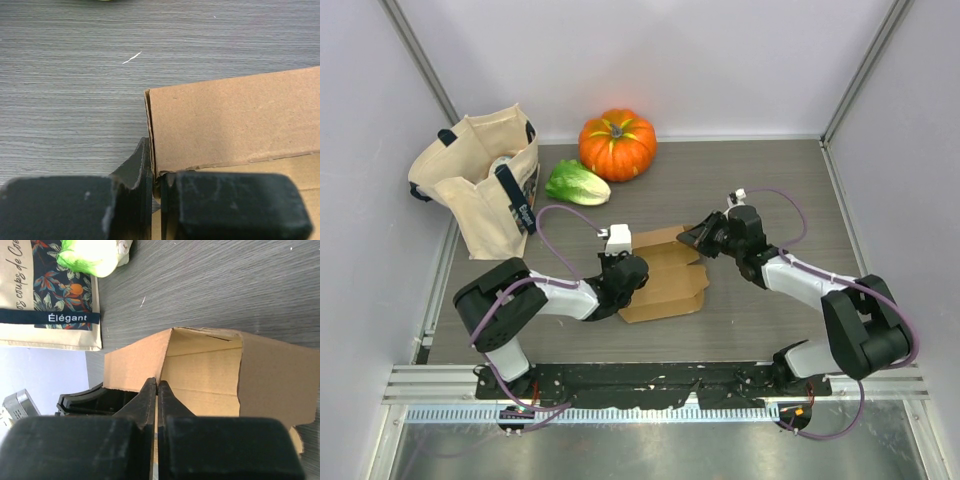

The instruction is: Fold the paper box

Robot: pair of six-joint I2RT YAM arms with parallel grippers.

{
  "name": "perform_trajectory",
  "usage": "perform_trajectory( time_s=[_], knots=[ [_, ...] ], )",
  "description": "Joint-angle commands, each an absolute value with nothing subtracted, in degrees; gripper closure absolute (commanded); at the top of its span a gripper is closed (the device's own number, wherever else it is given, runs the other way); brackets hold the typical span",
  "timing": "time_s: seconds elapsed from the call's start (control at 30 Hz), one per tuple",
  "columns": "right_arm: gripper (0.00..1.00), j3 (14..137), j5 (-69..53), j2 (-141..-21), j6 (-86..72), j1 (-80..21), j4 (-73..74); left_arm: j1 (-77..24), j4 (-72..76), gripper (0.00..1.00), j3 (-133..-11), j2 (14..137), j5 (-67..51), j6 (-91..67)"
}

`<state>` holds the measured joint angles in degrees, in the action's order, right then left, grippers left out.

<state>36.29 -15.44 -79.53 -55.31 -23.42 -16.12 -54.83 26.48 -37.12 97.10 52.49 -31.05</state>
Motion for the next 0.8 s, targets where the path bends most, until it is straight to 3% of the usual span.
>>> perform_trajectory(
  time_s=[0.0, 0.03, 0.1, 0.27, 0.37, 0.57, 0.6, 0.77],
  knots=[
    [0.74, 37.0, -15.58, -78.93, -54.77, -23.64, -18.59, -55.02, 21.28, 1.0, -36.39, 95.54, 52.64, -33.22],
    [0.6, 37.35, -14.08, -78.06, -52.93, -23.82, -15.59, -55.02, 21.1, 1.0, -36.3, 95.45, 52.99, -33.83],
    [0.45, 37.53, -7.43, -74.46, -45.29, -24.43, -7.53, -55.02, 20.57, 1.0, -36.3, 94.92, 53.35, -34.01],
    [0.43, 37.18, 4.65, -69.7, -34.46, -29.16, 4.12, -55.02, 19.78, 1.0, -36.65, 94.75, 53.18, -34.72],
    [0.47, 36.48, 6.06, -69.78, -32.96, -30.58, 4.84, -55.02, 19.34, 1.0, -36.74, 94.83, 53.09, -35.33],
    [0.76, 39.71, 10.71, -75.92, -33.23, -30.85, 4.92, -55.02, 18.02, 1.0, -37.09, 95.19, 53.0, -35.95],
    [0.85, 40.77, 11.42, -77.16, -32.79, -31.02, 6.4, -55.02, 17.93, 1.0, -37.18, 95.01, 53.0, -36.03],
    [0.87, 44.2, 15.2, -82.78, -30.5, -31.46, 6.42, -55.11, 17.67, 1.0, -37.0, 94.4, 52.82, -36.04]
  ],
)
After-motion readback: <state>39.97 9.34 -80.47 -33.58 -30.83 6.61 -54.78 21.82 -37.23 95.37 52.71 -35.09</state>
